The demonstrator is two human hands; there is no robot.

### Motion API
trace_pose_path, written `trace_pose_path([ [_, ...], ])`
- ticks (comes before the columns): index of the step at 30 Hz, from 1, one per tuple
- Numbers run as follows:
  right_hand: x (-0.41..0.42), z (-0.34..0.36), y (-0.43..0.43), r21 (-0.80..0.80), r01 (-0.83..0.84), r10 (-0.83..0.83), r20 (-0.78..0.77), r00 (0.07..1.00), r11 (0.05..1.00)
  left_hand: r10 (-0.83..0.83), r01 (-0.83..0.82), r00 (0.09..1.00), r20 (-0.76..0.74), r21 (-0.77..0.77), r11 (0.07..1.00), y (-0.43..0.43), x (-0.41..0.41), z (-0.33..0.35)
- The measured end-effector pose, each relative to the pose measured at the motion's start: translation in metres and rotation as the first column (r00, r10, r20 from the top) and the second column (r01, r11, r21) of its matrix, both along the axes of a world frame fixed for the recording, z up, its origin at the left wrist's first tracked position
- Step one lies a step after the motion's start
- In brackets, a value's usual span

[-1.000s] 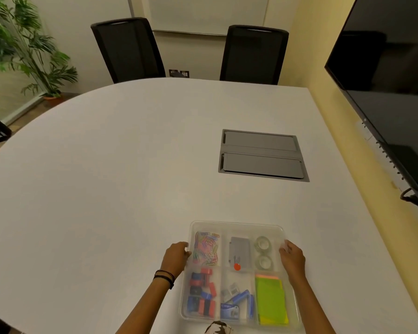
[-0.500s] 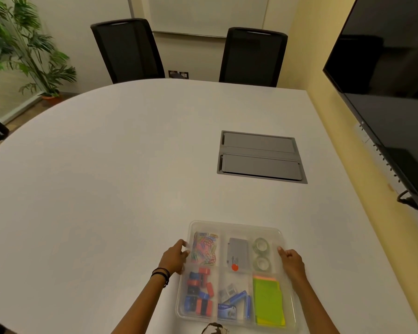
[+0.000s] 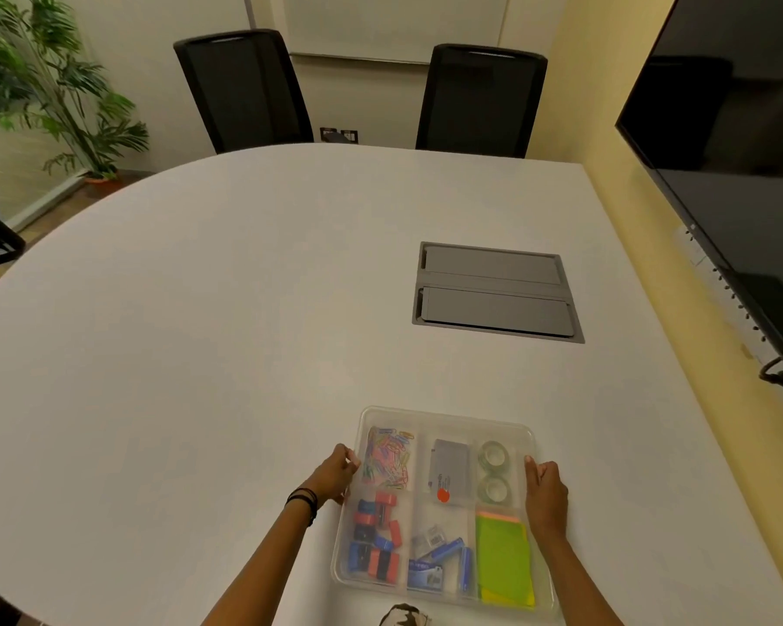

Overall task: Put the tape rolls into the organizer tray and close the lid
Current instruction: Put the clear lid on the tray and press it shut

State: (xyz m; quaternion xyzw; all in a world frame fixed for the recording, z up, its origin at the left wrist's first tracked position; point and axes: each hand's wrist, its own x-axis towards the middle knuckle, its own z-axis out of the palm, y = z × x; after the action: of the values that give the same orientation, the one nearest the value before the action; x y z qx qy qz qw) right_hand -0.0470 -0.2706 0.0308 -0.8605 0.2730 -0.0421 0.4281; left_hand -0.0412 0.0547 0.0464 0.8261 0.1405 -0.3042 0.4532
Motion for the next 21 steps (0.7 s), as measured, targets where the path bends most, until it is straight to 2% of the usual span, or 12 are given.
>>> trace_pose_path([
  [2,-0.001,0.000,0.000,-0.012,0.002,-0.002,0.006,1.000,1.000,0.012,-0.012,1.000,0.001,0.019,1.000,-0.001,0.000,0.001],
  [3,-0.001,0.000,0.000,-0.018,0.004,-0.004,0.008,1.000,1.000,-0.005,0.002,0.999,0.041,0.083,0.997,-0.002,0.000,0.000],
  [5,-0.001,-0.001,0.000,-0.029,0.007,-0.007,0.012,1.000,1.000,-0.075,-0.003,0.967,0.242,0.308,0.951,-0.010,-0.001,0.000],
  [7,-0.001,-0.002,0.000,-0.035,0.009,-0.009,0.013,1.000,0.999,-0.158,-0.071,0.834,0.529,0.386,0.920,-0.025,-0.004,0.004],
  [9,-0.001,-0.003,0.000,-0.041,0.009,-0.008,0.016,1.000,0.999,-0.324,0.058,0.702,0.634,0.402,0.914,-0.044,-0.004,0.004],
  [11,-0.001,-0.002,0.000,-0.035,0.007,-0.006,0.013,1.000,0.999,-0.539,0.294,0.592,0.599,0.462,0.837,-0.065,-0.005,-0.003],
  [12,-0.001,-0.002,0.000,-0.034,0.005,-0.004,0.011,1.000,0.999,-0.606,0.362,0.544,0.581,0.489,0.794,-0.074,-0.006,-0.010],
  [15,0.000,-0.001,0.001,-0.033,0.015,-0.015,0.011,1.000,0.999,-0.705,0.412,0.428,0.566,0.572,0.709,-0.091,-0.011,-0.033],
  [17,0.000,-0.001,0.001,-0.029,0.018,-0.018,0.013,1.000,0.999,-0.737,0.413,0.409,0.538,0.611,0.675,-0.092,-0.014,-0.042],
  [21,0.000,-0.001,0.001,-0.023,0.024,-0.024,0.025,0.999,0.999,-0.763,0.402,0.435,0.477,0.656,0.639,-0.091,-0.013,-0.043],
])
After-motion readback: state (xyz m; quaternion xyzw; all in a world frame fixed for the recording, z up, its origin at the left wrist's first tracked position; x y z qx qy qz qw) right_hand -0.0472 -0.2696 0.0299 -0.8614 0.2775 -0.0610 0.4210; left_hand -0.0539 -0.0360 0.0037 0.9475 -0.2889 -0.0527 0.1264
